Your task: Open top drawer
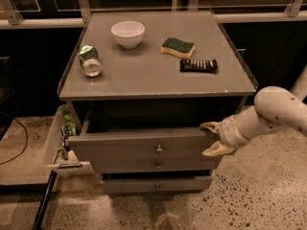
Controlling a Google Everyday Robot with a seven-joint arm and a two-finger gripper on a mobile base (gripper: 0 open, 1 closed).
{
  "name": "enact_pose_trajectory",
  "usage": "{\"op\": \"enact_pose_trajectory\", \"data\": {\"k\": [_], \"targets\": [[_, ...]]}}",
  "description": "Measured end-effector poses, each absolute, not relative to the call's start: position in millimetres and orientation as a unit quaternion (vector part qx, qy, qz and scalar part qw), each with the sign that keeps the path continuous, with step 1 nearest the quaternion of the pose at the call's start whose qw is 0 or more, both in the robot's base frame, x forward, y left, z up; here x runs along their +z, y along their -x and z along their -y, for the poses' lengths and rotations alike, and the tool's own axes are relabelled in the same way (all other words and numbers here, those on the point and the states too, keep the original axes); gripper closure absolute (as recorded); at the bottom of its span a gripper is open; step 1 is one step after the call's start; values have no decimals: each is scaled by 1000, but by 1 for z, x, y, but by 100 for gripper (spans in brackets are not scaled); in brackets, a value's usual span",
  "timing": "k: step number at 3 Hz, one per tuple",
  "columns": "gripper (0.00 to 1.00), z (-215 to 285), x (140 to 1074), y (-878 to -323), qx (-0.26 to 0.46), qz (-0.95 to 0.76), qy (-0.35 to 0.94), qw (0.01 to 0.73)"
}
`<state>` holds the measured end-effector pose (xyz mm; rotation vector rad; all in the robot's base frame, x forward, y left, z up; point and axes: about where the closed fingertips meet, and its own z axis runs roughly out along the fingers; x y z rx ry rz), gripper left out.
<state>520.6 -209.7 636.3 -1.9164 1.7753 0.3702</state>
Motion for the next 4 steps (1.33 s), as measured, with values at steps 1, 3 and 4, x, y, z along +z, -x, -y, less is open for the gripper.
{"op": "enact_pose_trajectory", "data": {"k": [1, 3, 4], "targets": [[84, 210, 641, -522, 136, -652, 703, 249], [84, 208, 641, -515, 145, -650, 704, 248], [60, 208, 641, -515, 145, -650, 704, 248]]}}
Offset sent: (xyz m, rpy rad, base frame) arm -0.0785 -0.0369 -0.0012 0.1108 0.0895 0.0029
